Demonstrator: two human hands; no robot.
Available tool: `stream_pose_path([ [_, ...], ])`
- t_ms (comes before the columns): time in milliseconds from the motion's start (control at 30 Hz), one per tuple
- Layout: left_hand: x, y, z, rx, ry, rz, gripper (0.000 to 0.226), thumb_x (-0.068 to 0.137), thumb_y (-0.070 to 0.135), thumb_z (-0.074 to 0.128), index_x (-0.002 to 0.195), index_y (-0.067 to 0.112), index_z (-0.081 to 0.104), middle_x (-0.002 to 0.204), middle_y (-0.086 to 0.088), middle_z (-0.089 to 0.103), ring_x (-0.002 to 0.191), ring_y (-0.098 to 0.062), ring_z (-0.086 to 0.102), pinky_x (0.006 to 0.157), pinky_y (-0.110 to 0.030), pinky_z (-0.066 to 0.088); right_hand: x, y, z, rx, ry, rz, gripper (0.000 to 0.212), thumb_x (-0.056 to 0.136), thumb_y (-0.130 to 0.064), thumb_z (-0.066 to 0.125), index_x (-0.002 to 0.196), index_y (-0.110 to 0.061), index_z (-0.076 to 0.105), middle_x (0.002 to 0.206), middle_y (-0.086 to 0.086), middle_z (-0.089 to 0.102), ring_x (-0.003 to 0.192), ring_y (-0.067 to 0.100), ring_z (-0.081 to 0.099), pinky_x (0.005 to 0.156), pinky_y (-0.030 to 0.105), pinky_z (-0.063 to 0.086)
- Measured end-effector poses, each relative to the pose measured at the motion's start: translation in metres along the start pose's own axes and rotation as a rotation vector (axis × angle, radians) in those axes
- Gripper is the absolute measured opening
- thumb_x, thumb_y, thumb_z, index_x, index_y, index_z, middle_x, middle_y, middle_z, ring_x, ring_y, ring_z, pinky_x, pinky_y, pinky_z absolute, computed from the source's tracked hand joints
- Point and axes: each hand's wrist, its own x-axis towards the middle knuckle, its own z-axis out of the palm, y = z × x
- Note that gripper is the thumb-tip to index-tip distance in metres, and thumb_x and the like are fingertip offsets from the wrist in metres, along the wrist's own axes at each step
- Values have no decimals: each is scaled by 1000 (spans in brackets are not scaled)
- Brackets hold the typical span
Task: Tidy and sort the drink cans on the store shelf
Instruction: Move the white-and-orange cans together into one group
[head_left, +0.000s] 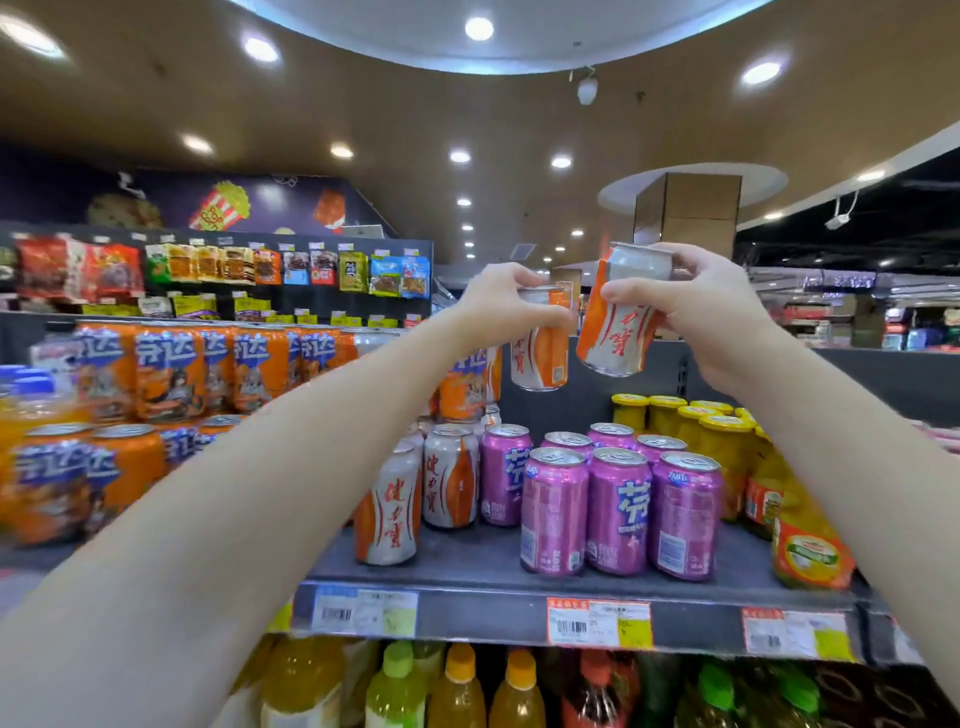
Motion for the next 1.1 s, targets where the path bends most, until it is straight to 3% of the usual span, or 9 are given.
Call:
stream_pose_path([
  [167, -30, 5, -40, 22, 118, -11, 74, 73, 49, 87, 135, 16, 61, 114, 6, 65, 101, -4, 64, 80, -20, 57, -16, -7, 21, 59, -81, -38, 60, 80, -29, 85, 134, -20, 60, 112, -7, 72, 101, 11, 70, 75, 24, 57],
  [300, -59, 6, -76, 66, 238, -7, 69, 76, 49, 85, 134, 18, 62, 117, 9, 61, 96, 4, 59, 64, -4, 48, -32, -13, 44, 107, -174, -49, 49, 79, -28, 85, 121, -28, 59, 105, -13, 70, 95, 4, 68, 71, 18, 54],
  [467, -96, -4, -114, 146, 276, -70, 71, 74, 51, 86, 133, 18, 63, 123, 5, 66, 105, -4, 66, 80, -18, 58, -48, -18, 82, 143, -287, -11, 44, 77, -28, 87, 115, -21, 66, 101, -8, 74, 80, -1, 73, 61, 13, 55],
  [600, -126, -19, -134, 227, 232, -112, 69, 76, 49, 85, 133, 17, 64, 129, 4, 64, 115, -9, 63, 85, -20, 56, -61, -16, 107, 129, -317, 26, 41, 76, -28, 88, 110, -23, 66, 99, -7, 74, 81, 4, 74, 66, 19, 56],
  [700, -151, -39, -139, 194, 163, -147, 69, 78, 44, 85, 137, 19, 60, 125, 8, 63, 109, -7, 63, 77, -15, 54, -67, -17, 111, 83, -310, 73, 41, 73, -25, 90, 105, -24, 64, 97, -6, 73, 85, 8, 72, 70, 26, 57],
  [833, -175, -74, -140, 220, 78, -165, 67, 76, 51, 84, 134, 27, 61, 117, 12, 64, 95, -2, 62, 80, -20, 52, -72, -13, 111, -12, -314, 139, 49, 75, -17, 89, 112, -20, 58, 95, -7, 69, 79, 4, 68, 60, 21, 50],
  [967, -184, -101, -138, 306, -17, -123, 71, 77, 57, 80, 138, 29, 58, 136, 14, 59, 117, -6, 58, 99, -28, 48, -76, -6, 117, -116, -303, 237, 43, 74, -14, 90, 107, -17, 62, 90, -2, 71, 73, 7, 69, 51, 19, 47],
  [1100, -187, -122, -133, 285, -63, -97, 70, 78, 60, 78, 138, 31, 55, 139, 14, 58, 124, -6, 54, 100, -27, 46, -78, 0, 130, -240, -292, 282, 48, 68, -13, 93, 105, -17, 63, 95, 3, 72, 84, 17, 71, 70, 33, 55],
])
